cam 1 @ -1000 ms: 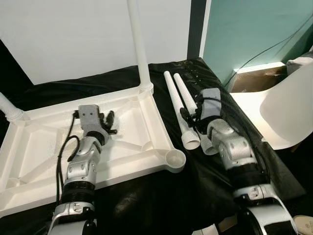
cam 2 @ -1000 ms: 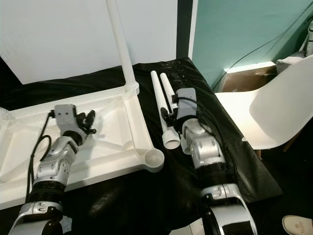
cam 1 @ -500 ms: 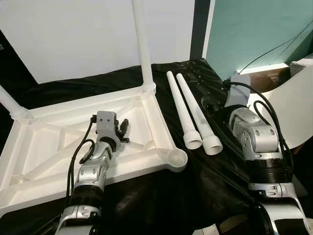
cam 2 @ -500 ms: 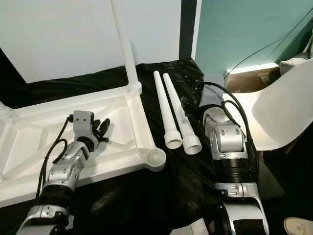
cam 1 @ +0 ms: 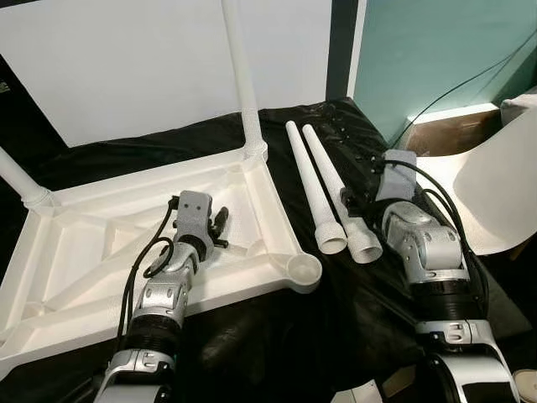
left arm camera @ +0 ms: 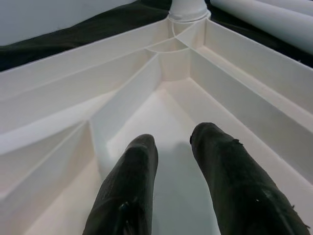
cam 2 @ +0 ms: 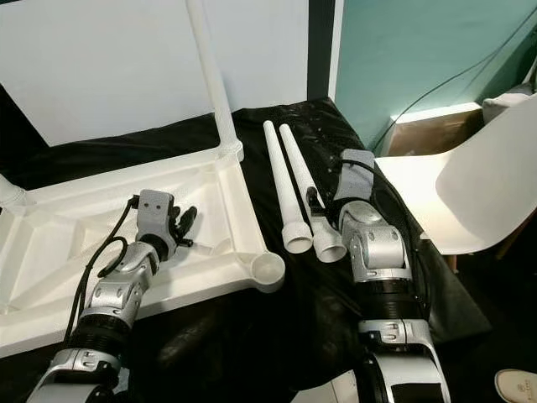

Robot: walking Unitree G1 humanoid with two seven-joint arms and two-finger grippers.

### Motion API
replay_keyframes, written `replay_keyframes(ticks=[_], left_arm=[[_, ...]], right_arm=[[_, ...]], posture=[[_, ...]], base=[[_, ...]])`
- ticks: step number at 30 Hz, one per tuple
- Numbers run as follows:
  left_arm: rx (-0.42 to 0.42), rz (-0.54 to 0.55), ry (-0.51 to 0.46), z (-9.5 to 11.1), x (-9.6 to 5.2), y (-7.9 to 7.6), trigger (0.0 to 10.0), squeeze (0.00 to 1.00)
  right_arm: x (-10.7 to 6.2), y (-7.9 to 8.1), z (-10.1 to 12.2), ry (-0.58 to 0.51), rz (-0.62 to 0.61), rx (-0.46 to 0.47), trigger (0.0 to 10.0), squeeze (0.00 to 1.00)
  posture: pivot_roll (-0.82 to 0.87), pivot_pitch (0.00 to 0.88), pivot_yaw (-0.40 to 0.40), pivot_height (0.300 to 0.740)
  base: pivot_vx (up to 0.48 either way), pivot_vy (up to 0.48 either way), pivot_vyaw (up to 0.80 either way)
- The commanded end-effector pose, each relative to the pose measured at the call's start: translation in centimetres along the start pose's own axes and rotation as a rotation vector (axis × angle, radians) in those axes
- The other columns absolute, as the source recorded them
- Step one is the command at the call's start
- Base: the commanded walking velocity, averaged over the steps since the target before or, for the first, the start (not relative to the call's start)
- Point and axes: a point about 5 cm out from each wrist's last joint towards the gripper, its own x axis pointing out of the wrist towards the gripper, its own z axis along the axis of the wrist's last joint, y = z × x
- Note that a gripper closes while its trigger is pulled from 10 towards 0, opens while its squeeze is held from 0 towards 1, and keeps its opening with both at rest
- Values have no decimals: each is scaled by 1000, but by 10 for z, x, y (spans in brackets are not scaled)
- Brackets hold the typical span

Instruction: Building children table

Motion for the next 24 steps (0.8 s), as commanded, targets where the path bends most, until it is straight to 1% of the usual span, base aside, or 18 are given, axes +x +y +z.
replay_keyframes(ticks=[1,3,6,9,12,13,16,19,24], left_arm=[[18,30,1,2,2,5,10000,0],[22,31,-4,4,2,5,10000,0],[30,24,10,-1,-3,3,10000,0],[75,3,41,-10,-5,0,10000,0],[52,15,36,-7,-2,1,10000,0],[52,15,36,-7,-2,1,10000,0],[55,14,21,-3,-1,1,10000,0],[60,20,47,-10,-4,0,10000,0],[62,15,50,-13,-5,-3,10000,0]], right_arm=[[5,4,-1,14,17,11,10000,0],[6,4,-1,14,14,8,10000,0],[8,2,-7,31,2,5,10000,0],[11,6,-17,56,38,-16,10000,0],[15,10,-27,93,68,2,10000,0],[15,10,-27,93,68,2,10000,0],[18,11,-36,128,84,-7,10000,0],[19,11,-44,160,88,0,10000,0],[23,16,-48,180,113,-20,10000,0]], posture=[[-77,0,103,740],[-72,0,106,740],[-71,0,108,740],[-61,0,102,740],[-54,0,98,740],[-54,0,98,740],[-45,0,93,740],[-39,0,87,740],[-32,0,78,740]], base=[[0,0,0],[0,0,0],[0,0,0],[0,0,0],[0,0,0],[0,0,0],[0,0,0],[0,0,0],[0,0,0]])
